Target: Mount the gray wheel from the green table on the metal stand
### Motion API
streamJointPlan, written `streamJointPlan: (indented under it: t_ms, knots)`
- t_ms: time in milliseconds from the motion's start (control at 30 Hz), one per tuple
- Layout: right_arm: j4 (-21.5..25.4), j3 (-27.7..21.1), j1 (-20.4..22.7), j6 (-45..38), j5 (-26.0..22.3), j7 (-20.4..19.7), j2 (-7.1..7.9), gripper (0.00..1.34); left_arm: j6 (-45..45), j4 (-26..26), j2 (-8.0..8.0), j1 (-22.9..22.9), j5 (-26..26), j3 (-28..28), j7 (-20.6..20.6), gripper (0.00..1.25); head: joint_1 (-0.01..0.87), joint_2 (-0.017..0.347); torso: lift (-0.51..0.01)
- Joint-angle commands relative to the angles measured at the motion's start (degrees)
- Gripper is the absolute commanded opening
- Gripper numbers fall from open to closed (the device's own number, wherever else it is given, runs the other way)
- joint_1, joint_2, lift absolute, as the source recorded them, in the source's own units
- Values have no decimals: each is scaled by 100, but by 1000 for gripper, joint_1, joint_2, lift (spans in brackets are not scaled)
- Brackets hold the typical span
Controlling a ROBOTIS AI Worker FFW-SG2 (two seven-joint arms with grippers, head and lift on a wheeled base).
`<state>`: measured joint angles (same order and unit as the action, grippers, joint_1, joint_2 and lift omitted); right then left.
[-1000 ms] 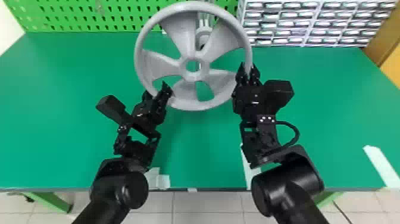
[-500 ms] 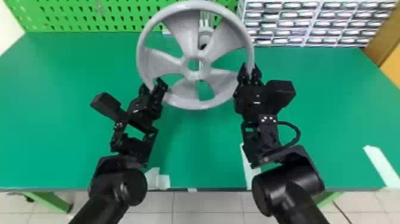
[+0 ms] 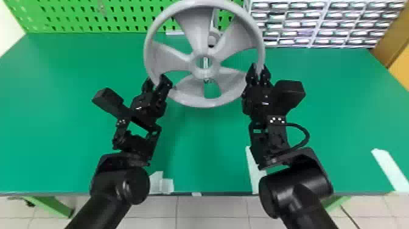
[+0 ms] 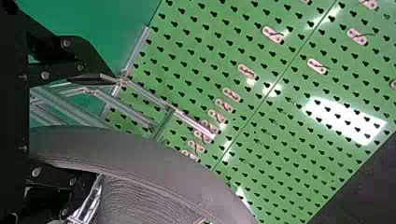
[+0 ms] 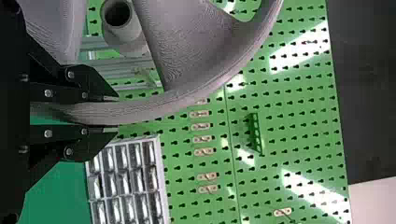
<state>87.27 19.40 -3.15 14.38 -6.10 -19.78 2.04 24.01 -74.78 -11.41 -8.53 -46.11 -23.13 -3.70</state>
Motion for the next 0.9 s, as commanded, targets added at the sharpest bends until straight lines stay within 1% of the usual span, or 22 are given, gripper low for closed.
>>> streamJointPlan:
  t_ms: [0, 333, 433, 567, 733, 867]
  knots:
    - [-52, -15, -63, 3, 4, 0, -10, 184, -54, 95, 8, -166, 14, -78, 1, 534, 868, 52, -93]
    - [-192, -86, -195, 73, 4, 0, -37, 184, -54, 315, 16, -456, 49, -263, -8, 534, 868, 52, -93]
    - [-280, -86, -238, 144, 30, 0, -46, 184, -54, 438, 43, -527, 85, -263, -96, 534, 868, 52, -93]
    - [-403, -138, -282, 249, 118, 0, -54, 184, -54, 596, 87, -606, 128, -263, -201, 534, 868, 52, -93]
    - [-605, -174, -344, 372, 197, 0, -54, 184, -54, 772, 210, -650, 331, -122, -324, 534, 868, 52, -93]
    - [-728, -200, -388, 434, 223, 0, -54, 184, -10, 921, 236, -711, 383, -87, -377, 534, 868, 52, -93]
